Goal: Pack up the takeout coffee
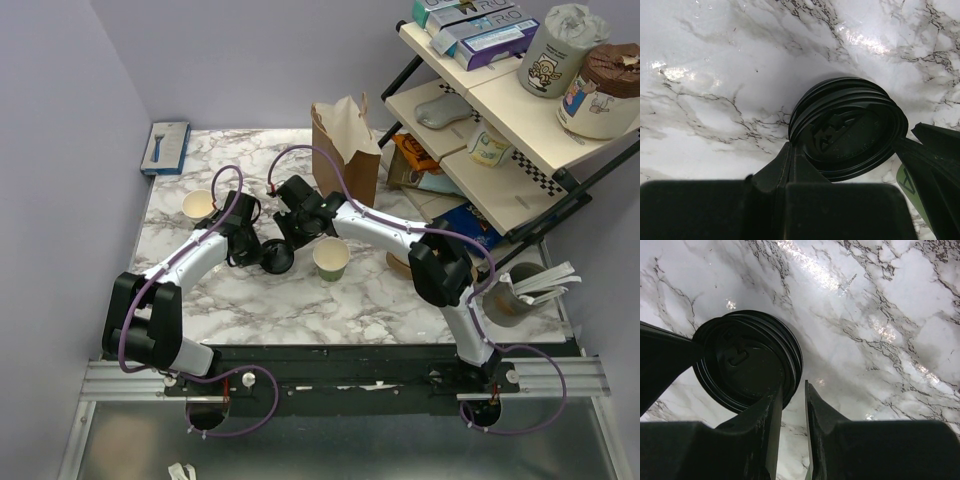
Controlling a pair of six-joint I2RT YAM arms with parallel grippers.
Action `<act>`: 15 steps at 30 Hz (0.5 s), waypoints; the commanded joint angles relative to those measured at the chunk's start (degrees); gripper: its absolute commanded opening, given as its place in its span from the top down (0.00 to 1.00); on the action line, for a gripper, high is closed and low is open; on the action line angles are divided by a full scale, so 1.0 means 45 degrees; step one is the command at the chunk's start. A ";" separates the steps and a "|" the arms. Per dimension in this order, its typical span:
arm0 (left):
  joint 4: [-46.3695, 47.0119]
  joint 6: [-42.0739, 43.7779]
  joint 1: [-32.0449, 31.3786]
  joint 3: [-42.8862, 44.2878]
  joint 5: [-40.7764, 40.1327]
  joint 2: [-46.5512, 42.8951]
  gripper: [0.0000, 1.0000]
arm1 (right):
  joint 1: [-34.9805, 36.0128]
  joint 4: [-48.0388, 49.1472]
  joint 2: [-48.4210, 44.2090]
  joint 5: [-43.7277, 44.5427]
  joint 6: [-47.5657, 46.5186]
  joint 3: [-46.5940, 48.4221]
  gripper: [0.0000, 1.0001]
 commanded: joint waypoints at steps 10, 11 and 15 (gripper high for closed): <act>0.0117 0.0011 0.0038 -0.0241 0.0210 -0.0252 1.00 | 0.0161 -0.0115 0.0336 -0.0294 0.0343 0.0268 0.77; 0.0136 0.0011 0.0057 -0.0222 0.0210 -0.0271 1.00 | 0.0161 -0.0115 0.0297 -0.0293 0.0343 0.0248 0.79; 0.0137 0.0030 0.0038 -0.0202 0.0210 -0.0252 1.00 | 0.0200 0.0002 0.0102 -0.0196 0.0285 0.0151 0.94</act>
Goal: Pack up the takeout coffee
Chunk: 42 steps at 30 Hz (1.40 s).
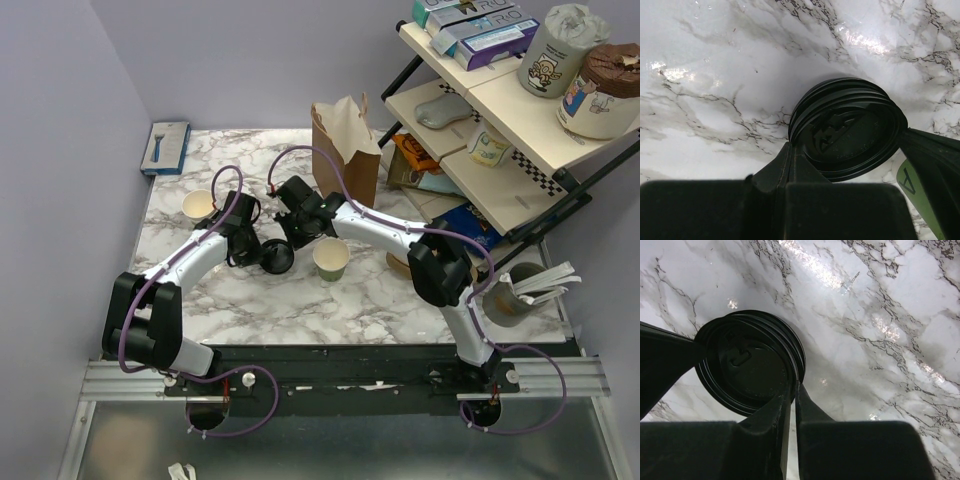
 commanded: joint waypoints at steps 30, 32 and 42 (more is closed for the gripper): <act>0.0248 0.0123 0.0038 -0.0441 0.0044 -0.0985 0.61 | 0.0268 -0.0589 -0.0421 0.1118 0.1174 0.0541 0.84; 0.0346 0.0084 0.0076 -0.0539 0.0122 -0.0907 0.62 | 0.0249 -0.0569 -0.0382 0.0961 0.1135 0.0541 0.81; 0.0483 0.0123 0.0135 -0.0441 0.0220 -0.0379 0.82 | 0.0249 -0.0627 -0.0343 0.1000 0.1233 0.0561 0.77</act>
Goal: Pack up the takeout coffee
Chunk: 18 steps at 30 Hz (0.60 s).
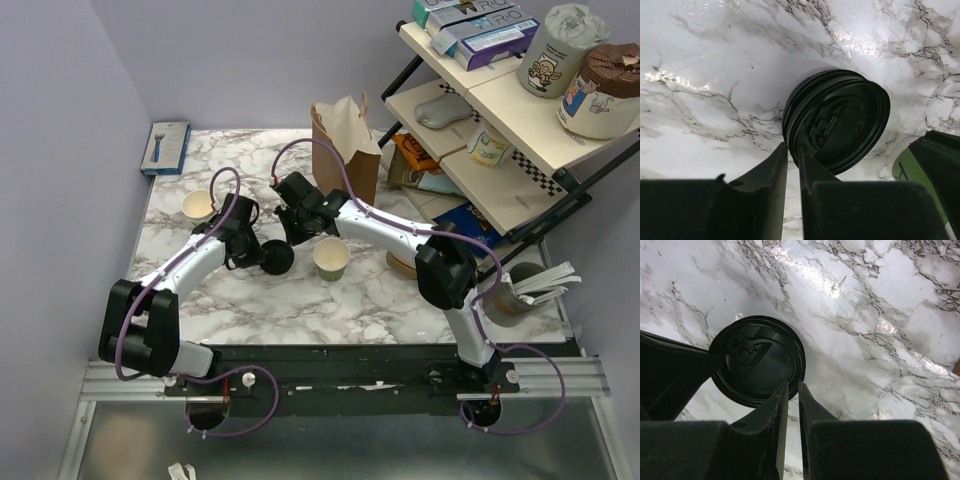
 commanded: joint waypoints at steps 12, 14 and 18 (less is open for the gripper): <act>0.1215 -0.0140 0.0540 -0.0921 0.0913 -0.0297 1.00 | 0.0103 -0.0292 0.0143 -0.0182 0.0257 0.0254 0.49; 0.1393 -0.0199 0.0715 -0.1195 0.1089 -0.0455 1.00 | 0.0103 -0.0273 0.0259 -0.0746 0.0198 0.0274 0.44; 0.1530 -0.0199 0.0795 -0.1352 0.1129 -0.0592 1.00 | 0.0025 -0.0350 0.0455 -0.1001 0.0218 0.0449 0.44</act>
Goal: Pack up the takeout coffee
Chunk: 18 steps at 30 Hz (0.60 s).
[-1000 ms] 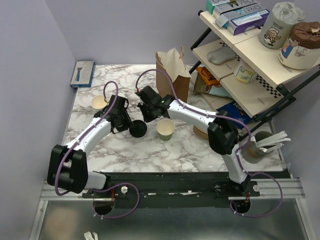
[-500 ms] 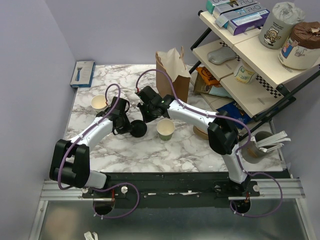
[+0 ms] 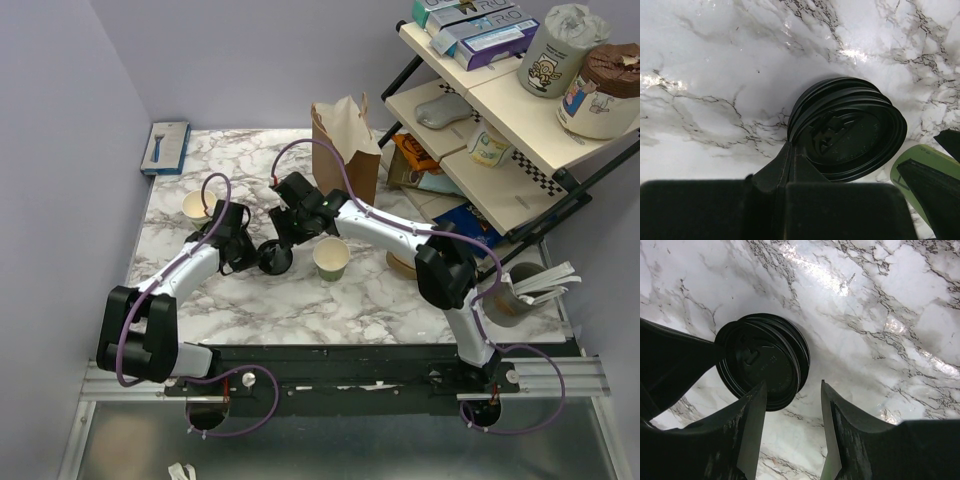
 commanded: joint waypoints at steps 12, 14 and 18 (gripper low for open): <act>0.0448 -0.0083 0.0207 -0.0391 0.0635 -0.0184 1.00 | -0.0014 -0.0262 0.0792 -0.2021 0.0048 0.0723 0.46; 0.0448 -0.0082 0.0207 -0.0391 0.0577 -0.0184 1.00 | -0.0034 -0.0302 0.0831 -0.1534 0.0048 0.0684 0.46; 0.0194 -0.0044 0.0207 -0.0332 0.0225 -0.0145 1.00 | -0.0073 -0.0341 0.0851 -0.0810 -0.0030 0.0898 0.46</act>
